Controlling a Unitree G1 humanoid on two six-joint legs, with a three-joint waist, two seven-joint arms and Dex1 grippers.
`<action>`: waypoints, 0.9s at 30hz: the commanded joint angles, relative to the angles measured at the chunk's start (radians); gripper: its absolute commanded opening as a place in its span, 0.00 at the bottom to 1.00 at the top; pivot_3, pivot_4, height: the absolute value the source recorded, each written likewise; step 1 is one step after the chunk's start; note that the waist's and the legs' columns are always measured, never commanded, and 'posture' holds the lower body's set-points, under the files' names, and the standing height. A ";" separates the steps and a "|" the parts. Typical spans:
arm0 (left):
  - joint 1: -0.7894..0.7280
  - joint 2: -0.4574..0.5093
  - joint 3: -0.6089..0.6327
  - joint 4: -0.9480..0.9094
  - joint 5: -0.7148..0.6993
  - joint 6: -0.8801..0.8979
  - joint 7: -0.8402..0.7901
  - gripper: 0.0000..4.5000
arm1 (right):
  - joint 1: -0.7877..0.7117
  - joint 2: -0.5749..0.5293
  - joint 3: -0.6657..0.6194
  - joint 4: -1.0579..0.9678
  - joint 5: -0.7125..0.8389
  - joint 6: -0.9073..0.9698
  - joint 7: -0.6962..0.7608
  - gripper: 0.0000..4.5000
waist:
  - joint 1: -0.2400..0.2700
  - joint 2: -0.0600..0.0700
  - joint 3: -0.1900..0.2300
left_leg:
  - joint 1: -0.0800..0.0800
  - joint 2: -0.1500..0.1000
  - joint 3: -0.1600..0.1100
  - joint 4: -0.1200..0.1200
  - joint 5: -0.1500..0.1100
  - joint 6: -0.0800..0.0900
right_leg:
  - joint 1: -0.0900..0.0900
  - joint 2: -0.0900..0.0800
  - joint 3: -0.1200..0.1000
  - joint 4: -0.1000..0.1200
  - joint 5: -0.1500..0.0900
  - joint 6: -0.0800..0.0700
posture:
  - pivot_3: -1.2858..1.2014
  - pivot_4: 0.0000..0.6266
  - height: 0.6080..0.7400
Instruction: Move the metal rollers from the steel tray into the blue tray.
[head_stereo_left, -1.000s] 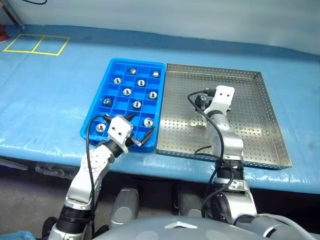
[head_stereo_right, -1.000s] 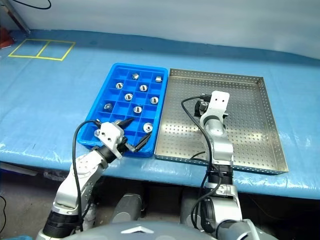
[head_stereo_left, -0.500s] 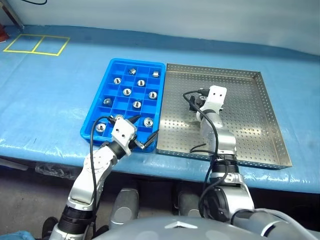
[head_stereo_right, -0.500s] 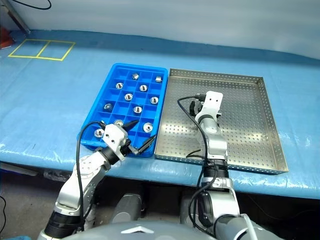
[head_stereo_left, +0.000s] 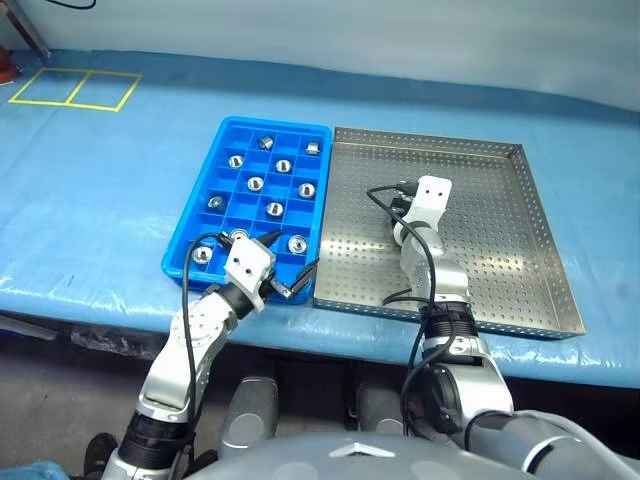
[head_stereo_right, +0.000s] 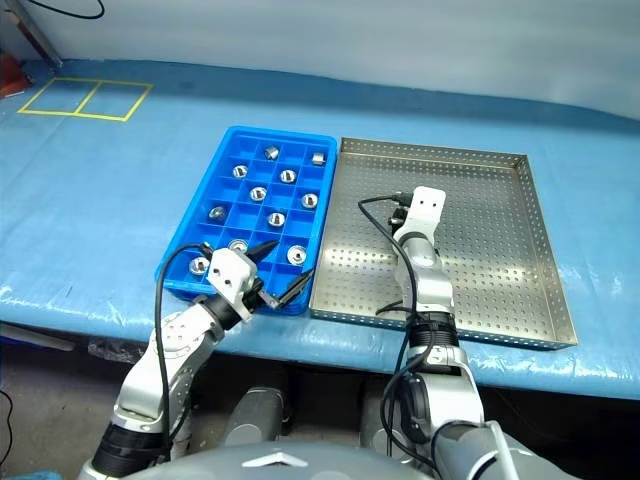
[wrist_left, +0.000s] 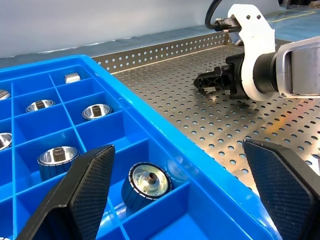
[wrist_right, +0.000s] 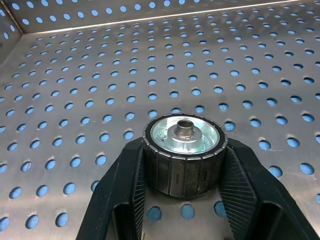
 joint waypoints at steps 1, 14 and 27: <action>0.001 -0.004 -0.001 -0.024 0.001 -0.019 0.004 1.00 | 0.027 0.004 0.044 -0.159 0.009 0.042 0.034 0.38 | 0.001 0.000 0.000 | 0.000 0.000 0.000 0.000 0.000 0.000 | 0.000 0.000 0.000 0.000 0.000 0.000 | 0.59 0.24 1.00; 0.048 -0.003 0.081 -0.033 -0.015 -0.045 0.040 1.00 | 0.074 -0.087 0.381 -0.658 0.069 0.433 0.323 0.38 | 0.001 0.000 0.000 | 0.000 0.000 0.000 0.001 0.000 0.000 | 0.000 0.000 0.000 0.000 0.000 0.000 | 0.60 0.24 1.00; 0.249 -0.009 0.220 -0.181 -0.058 -0.068 0.100 1.00 | 0.023 -0.094 0.681 -0.716 0.103 0.556 0.488 0.38 | 0.039 -0.001 0.000 | -0.002 0.001 -0.002 0.002 0.000 0.000 | -0.001 -0.001 -0.002 -0.001 -0.001 -0.001 | 0.65 0.24 1.00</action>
